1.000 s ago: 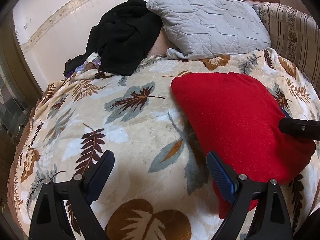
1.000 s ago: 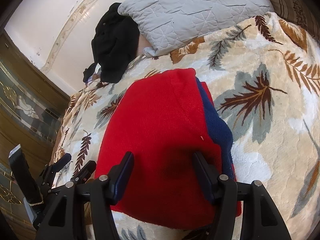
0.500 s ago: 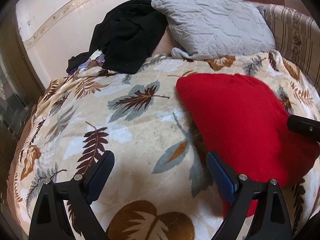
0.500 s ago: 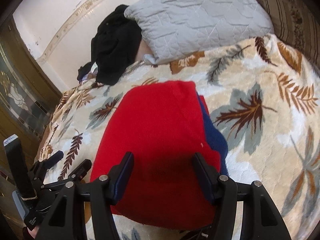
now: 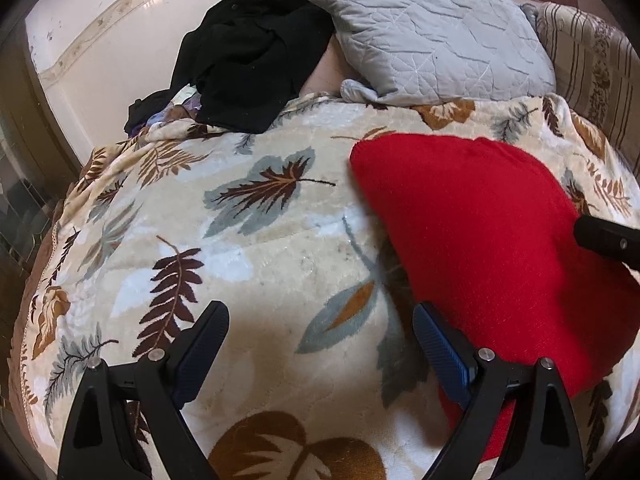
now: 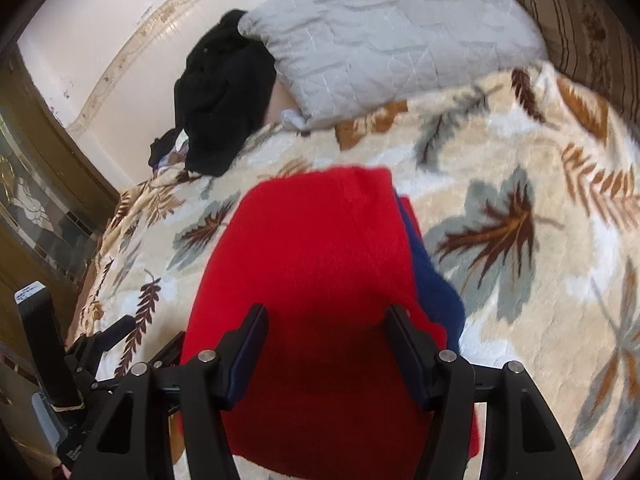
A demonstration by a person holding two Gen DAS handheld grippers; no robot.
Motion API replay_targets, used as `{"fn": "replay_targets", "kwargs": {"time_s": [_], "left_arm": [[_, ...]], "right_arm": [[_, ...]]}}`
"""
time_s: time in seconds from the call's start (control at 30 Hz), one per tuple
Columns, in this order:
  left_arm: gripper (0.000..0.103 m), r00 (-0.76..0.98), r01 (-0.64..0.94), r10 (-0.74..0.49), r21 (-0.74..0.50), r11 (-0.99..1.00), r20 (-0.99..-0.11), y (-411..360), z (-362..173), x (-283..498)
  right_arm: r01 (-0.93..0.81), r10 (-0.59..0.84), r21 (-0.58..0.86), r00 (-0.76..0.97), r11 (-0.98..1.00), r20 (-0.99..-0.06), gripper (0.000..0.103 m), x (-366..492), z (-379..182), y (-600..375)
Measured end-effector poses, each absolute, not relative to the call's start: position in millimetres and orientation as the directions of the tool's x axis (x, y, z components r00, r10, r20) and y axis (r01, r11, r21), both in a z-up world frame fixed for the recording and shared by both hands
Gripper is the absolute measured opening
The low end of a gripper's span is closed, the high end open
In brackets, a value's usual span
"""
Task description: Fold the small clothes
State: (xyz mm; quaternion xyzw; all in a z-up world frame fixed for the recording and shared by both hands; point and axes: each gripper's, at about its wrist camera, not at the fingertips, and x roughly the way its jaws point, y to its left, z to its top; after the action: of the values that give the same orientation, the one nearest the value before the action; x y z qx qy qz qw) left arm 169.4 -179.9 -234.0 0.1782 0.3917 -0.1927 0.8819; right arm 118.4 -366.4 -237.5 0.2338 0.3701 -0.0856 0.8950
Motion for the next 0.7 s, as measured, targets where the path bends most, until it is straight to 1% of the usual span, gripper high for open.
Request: {"fn": "replay_targets", "kwargs": {"time_s": [0.1, 0.2, 0.3, 0.37, 0.43, 0.57, 0.7], "left_arm": [[0.093, 0.63, 0.472, -0.204, 0.161, 0.867, -0.749, -178, -230, 170], [0.093, 0.626, 0.468, -0.209, 0.148, 0.871, -0.751, -176, -229, 173], [0.093, 0.628, 0.466, -0.208, 0.149, 0.872, -0.75, -176, -229, 176], [0.093, 0.627, 0.468, -0.202, 0.156, 0.87, -0.752, -178, -232, 179], [0.093, 0.616, 0.47, -0.19, 0.164, 0.867, -0.765, -182, -238, 183], [0.093, 0.59, 0.476, -0.206, 0.13, 0.87, -0.781, -182, -241, 188], [0.093, 0.605, 0.47, -0.197, 0.146, 0.87, -0.772, -183, -239, 184]], "right_arm": [[0.31, 0.015, 0.352, 0.732, 0.883, -0.681, 0.065, 128, -230, -367], [0.317, 0.019, 0.361, 0.727, 0.877, -0.686, 0.065, 143, -232, -372], [0.323, 0.052, 0.385, 0.705, 0.864, -0.708, 0.065, 160, -241, -376], [0.333, 0.062, 0.379, 0.675, 0.864, -0.735, 0.065, 174, -250, -379], [0.334, 0.053, 0.365, 0.671, 0.869, -0.74, 0.065, 180, -255, -380], [0.337, 0.058, 0.379, 0.677, 0.862, -0.734, 0.065, 177, -252, -383], [0.331, 0.056, 0.385, 0.693, 0.862, -0.719, 0.065, 165, -242, -383]]}}
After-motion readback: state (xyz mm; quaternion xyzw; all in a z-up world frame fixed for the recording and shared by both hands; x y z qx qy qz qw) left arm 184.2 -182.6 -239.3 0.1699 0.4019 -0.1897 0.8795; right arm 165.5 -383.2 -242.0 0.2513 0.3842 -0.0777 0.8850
